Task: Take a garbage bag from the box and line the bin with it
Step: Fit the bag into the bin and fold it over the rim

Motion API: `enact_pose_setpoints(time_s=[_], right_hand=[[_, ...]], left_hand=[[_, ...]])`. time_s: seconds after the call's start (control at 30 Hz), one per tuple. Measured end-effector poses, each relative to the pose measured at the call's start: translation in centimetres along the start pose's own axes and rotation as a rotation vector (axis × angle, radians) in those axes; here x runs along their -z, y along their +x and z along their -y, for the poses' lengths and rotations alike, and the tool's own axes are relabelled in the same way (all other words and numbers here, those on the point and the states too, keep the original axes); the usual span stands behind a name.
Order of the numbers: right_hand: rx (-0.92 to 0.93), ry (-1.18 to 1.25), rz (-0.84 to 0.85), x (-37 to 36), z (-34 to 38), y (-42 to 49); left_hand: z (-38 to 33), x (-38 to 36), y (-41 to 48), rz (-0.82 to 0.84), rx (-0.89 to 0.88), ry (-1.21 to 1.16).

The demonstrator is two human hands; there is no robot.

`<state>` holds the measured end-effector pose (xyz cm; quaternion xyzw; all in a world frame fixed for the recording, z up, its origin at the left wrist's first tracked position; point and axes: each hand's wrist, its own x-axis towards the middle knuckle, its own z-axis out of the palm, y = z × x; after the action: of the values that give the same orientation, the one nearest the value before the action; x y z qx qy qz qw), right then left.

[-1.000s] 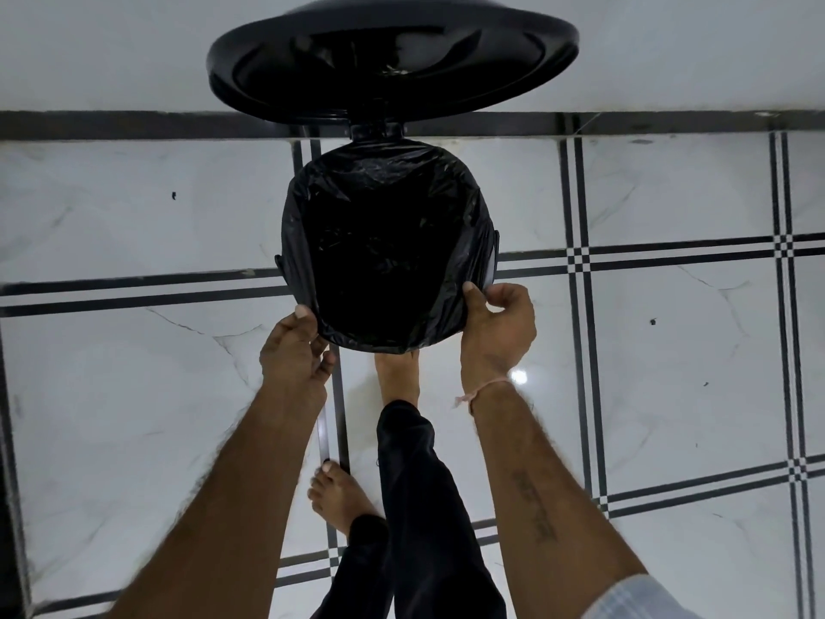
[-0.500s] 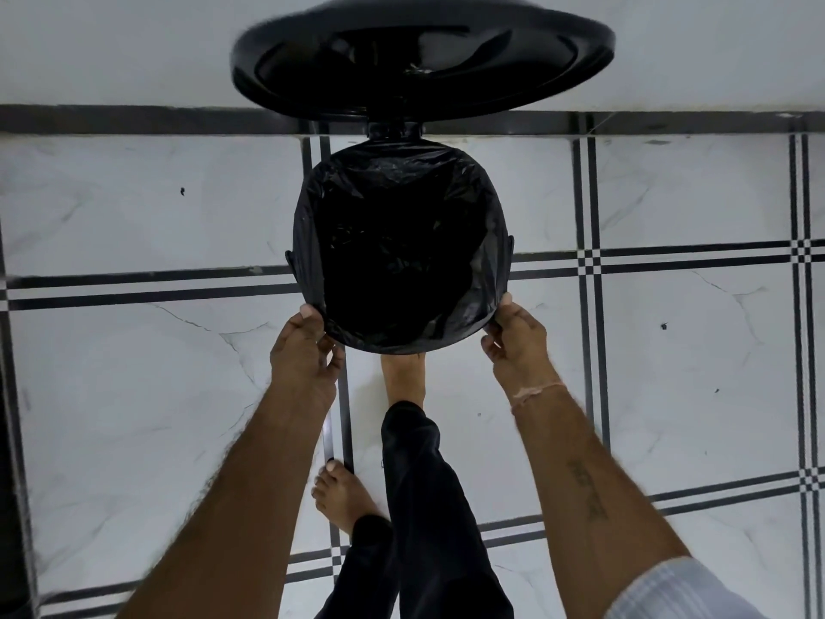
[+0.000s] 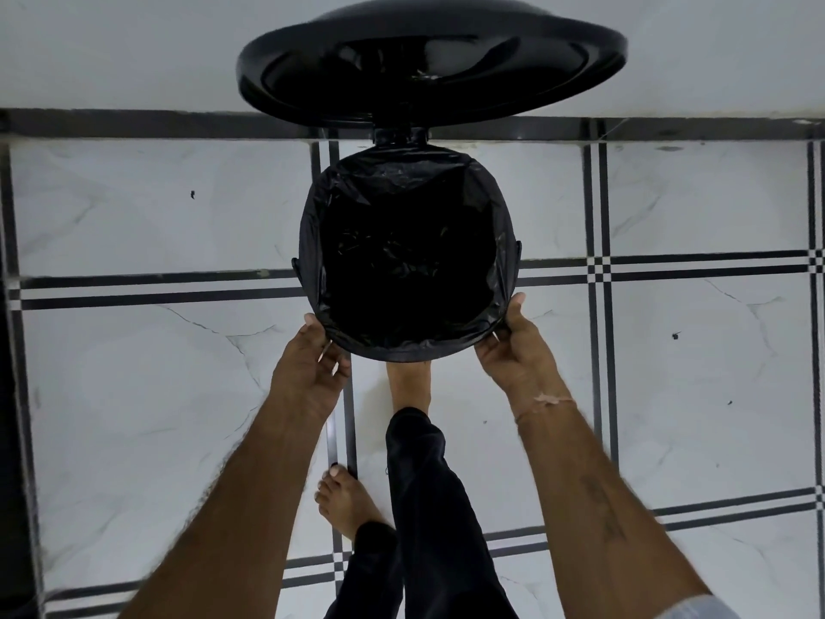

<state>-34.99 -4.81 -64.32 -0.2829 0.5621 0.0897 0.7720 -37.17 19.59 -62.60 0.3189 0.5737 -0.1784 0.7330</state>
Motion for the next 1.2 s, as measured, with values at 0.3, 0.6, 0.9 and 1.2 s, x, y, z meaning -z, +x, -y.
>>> enact_pose_setpoints(time_s=[0.3, 0.6, 0.9, 1.2], right_hand=[[-0.021, 0.051, -0.028, 0.2, -2.0, -0.7], [-0.154, 0.351, -0.032, -1.2, -5.9, -3.9], [-0.063, 0.175, -0.119, -0.5, -6.1, -3.5], [-0.084, 0.349, -0.152, -2.0, -9.4, -5.6]], left_hand=[[-0.2, -0.8, 0.7, -0.040, 0.041, -0.088], [5.0, -0.7, -0.4, 0.070, 0.061, -0.355], [5.1, -1.8, 0.5, 0.001, 0.057, -0.390], [6.5, -2.4, -1.8, -0.007, 0.111, -0.420]])
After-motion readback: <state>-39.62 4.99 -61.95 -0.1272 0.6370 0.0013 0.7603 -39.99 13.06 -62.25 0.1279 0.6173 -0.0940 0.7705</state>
